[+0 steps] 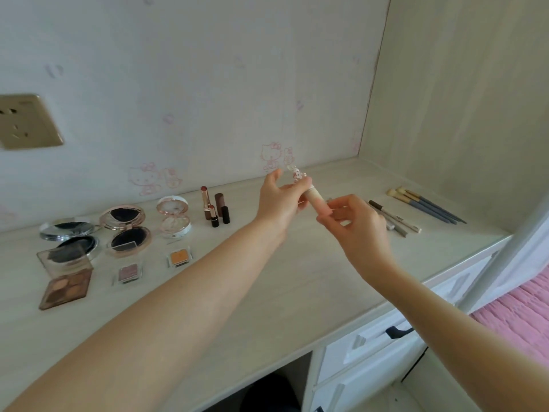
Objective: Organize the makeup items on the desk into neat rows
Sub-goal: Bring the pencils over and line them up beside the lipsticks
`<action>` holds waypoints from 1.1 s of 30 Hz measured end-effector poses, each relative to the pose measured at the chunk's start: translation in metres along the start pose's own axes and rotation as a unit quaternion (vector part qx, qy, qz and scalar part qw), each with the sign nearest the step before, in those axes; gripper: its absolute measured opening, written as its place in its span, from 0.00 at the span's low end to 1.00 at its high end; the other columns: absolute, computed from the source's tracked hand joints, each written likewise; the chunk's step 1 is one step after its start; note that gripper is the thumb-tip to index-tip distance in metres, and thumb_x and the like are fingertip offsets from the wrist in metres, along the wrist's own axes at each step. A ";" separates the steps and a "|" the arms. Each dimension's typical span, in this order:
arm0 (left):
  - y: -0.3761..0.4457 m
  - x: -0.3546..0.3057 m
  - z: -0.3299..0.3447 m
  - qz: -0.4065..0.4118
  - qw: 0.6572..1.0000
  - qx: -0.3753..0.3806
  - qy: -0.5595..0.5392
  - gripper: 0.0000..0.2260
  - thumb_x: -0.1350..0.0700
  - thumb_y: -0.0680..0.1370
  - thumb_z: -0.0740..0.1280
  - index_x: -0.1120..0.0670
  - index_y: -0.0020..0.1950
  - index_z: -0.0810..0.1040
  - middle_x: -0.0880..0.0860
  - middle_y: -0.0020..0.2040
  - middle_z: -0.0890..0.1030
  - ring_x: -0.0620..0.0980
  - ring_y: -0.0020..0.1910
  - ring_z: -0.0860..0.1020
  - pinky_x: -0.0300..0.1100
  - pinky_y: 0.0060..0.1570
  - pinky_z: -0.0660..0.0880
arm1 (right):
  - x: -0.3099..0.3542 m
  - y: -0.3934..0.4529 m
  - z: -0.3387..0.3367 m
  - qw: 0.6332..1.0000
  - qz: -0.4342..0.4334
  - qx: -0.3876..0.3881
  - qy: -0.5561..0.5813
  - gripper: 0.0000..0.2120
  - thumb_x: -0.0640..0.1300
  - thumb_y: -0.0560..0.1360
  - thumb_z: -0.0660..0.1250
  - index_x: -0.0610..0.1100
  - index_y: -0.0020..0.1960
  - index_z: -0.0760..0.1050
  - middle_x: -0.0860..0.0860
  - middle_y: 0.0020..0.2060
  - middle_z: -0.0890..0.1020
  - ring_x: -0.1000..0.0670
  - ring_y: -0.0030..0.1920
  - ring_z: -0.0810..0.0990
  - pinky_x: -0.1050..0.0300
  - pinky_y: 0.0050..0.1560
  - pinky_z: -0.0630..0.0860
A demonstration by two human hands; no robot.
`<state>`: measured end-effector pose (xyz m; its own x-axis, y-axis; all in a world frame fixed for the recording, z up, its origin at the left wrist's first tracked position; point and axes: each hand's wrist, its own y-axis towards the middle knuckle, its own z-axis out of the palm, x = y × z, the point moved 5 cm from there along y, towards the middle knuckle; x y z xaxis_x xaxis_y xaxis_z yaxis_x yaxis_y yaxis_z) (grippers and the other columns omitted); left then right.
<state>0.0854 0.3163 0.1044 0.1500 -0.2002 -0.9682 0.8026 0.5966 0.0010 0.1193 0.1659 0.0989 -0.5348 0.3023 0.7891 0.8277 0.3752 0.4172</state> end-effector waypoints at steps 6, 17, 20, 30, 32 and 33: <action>-0.038 -0.010 -0.053 -0.023 0.998 0.017 -0.047 0.13 0.61 0.76 0.69 0.63 0.59 0.77 0.61 0.56 0.82 0.51 0.46 0.82 0.40 0.49 0.80 | 0.031 -0.026 0.033 0.998 0.014 0.032 0.048 0.07 0.50 0.70 0.74 0.53 0.45 0.77 0.59 0.36 0.83 0.61 0.37 0.79 0.65 0.38 0.71; -0.100 -0.011 -0.142 -0.009 0.998 -0.027 -0.050 0.17 0.65 0.74 0.71 0.56 0.61 0.74 0.58 0.45 0.84 0.52 0.47 0.83 0.42 0.50 0.79 | 0.073 -0.080 0.099 0.991 0.007 0.117 0.064 0.08 0.48 0.70 0.74 0.49 0.46 0.77 0.58 0.38 0.82 0.64 0.41 0.78 0.74 0.39 0.70; -0.112 -0.012 -0.165 -0.012 0.996 -0.061 -0.059 0.15 0.65 0.73 0.72 0.62 0.58 0.75 0.59 0.46 0.84 0.53 0.47 0.83 0.42 0.49 0.79 | 0.086 -0.093 0.118 0.988 0.010 0.135 0.078 0.08 0.49 0.70 0.74 0.49 0.45 0.77 0.58 0.39 0.82 0.63 0.42 0.78 0.72 0.38 0.71; -0.146 -0.011 -0.225 0.012 0.993 -0.112 -0.018 0.11 0.65 0.72 0.72 0.59 0.53 0.76 0.56 0.43 0.85 0.52 0.42 0.83 0.42 0.42 0.78 | 0.114 -0.128 0.172 0.976 0.021 0.193 0.099 0.15 0.54 0.66 0.76 0.46 0.43 0.76 0.55 0.36 0.81 0.59 0.39 0.79 0.64 0.39 0.74; -0.151 -0.011 -0.234 0.019 0.992 -0.125 -0.012 0.11 0.65 0.72 0.72 0.58 0.51 0.77 0.57 0.43 0.84 0.52 0.42 0.83 0.42 0.41 0.79 | 0.115 -0.132 0.180 0.974 0.018 0.203 0.095 0.14 0.53 0.66 0.76 0.47 0.43 0.76 0.55 0.36 0.82 0.58 0.39 0.79 0.64 0.39 0.74; -0.153 -0.011 -0.239 0.020 0.992 -0.128 -0.008 0.11 0.65 0.72 0.72 0.58 0.52 0.77 0.59 0.45 0.84 0.54 0.43 0.83 0.43 0.43 0.80 | 0.115 -0.133 0.184 0.973 0.014 0.210 0.093 0.13 0.53 0.67 0.76 0.47 0.43 0.76 0.56 0.36 0.82 0.59 0.39 0.79 0.65 0.39 0.74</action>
<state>-0.1766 0.4127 0.0551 0.1884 -0.1833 -0.9648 0.6232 0.7816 -0.0268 -0.0839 0.3120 0.0512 -0.4405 0.1676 0.8820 0.6784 0.7055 0.2048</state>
